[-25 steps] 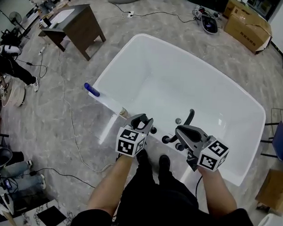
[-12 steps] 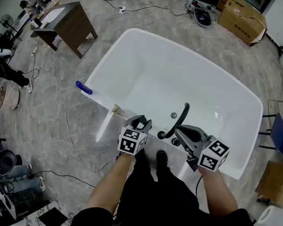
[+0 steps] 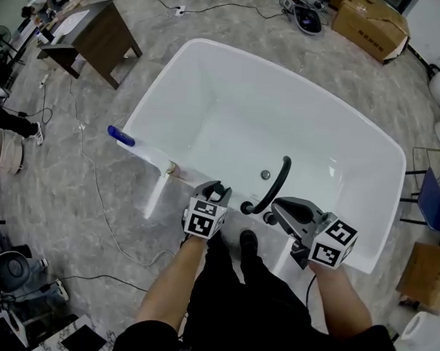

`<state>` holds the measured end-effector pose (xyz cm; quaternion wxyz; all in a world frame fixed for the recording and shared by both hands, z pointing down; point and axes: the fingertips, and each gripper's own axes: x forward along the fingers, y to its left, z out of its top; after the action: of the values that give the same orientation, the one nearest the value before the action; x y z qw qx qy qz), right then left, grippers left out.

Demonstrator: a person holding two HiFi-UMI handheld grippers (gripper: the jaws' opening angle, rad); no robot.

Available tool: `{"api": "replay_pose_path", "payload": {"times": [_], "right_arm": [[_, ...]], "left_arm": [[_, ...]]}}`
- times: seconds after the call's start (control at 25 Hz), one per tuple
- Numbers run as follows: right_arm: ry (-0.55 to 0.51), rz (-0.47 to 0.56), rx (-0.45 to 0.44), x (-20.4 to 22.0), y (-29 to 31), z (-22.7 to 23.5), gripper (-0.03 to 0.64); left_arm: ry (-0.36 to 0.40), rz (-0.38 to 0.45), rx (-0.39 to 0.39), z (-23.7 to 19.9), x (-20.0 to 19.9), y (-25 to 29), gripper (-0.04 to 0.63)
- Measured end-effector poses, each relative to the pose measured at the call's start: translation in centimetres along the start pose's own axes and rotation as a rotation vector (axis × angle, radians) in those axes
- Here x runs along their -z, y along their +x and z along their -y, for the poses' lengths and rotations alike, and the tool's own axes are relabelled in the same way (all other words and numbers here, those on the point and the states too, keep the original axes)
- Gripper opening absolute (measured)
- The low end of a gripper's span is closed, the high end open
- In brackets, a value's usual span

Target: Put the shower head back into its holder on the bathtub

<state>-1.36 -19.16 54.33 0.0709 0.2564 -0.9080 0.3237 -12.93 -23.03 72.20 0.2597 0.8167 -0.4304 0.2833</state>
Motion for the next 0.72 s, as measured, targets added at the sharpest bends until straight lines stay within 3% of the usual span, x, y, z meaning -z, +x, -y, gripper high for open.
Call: {"api": "replay_pose_path", "payload": {"times": [0.72], "right_arm": [[0.014,-0.016,0.005,0.9,0.8,0.3,0.04]], "left_arm": [[0.039,-0.091,-0.008,-0.6,3.4,2.7,0.152]]}}
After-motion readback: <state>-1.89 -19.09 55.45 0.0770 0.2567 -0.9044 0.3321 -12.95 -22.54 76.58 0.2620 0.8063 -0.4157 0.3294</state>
